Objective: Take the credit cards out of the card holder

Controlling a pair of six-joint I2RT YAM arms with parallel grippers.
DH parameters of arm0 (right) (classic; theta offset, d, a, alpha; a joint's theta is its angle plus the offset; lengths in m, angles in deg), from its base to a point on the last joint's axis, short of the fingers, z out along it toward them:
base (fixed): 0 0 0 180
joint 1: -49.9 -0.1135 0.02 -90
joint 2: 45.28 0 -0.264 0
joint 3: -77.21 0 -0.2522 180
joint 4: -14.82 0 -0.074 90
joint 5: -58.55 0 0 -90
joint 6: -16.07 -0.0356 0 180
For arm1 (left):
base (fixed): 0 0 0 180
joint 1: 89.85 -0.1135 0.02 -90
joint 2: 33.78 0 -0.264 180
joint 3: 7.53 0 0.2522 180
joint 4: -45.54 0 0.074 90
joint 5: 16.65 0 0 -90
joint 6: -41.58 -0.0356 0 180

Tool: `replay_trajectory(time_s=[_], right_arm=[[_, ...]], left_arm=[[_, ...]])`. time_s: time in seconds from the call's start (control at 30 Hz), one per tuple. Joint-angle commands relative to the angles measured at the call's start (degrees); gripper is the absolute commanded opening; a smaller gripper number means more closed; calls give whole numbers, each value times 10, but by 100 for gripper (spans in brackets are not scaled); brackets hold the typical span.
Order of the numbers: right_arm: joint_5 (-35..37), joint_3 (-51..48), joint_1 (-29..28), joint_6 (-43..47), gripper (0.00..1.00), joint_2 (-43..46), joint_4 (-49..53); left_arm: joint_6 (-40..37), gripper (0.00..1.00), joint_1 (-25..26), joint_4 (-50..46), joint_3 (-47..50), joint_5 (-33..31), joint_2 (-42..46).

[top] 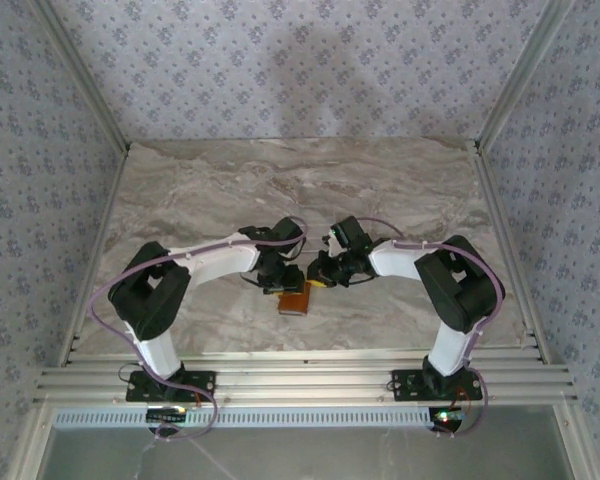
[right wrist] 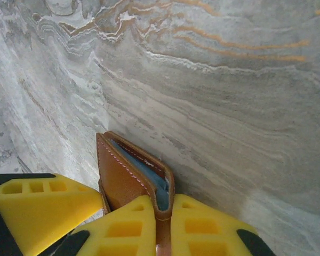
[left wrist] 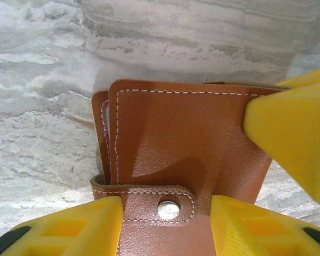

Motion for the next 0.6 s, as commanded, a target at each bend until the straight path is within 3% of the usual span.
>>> replay_trajectory(time_s=[0.0,0.17,0.57], right_arm=[[-3,9,-7,10,5,-7,35],[2,14,-7,21,0,-6,55],[9,28,-7,42,0,-5,89]], left_arm=[[-17,46,6,-51,-15,-54,-11],[-16,37,5,-69,-16,-91,-3],[-14,24,1,-105,-23,-152,11]])
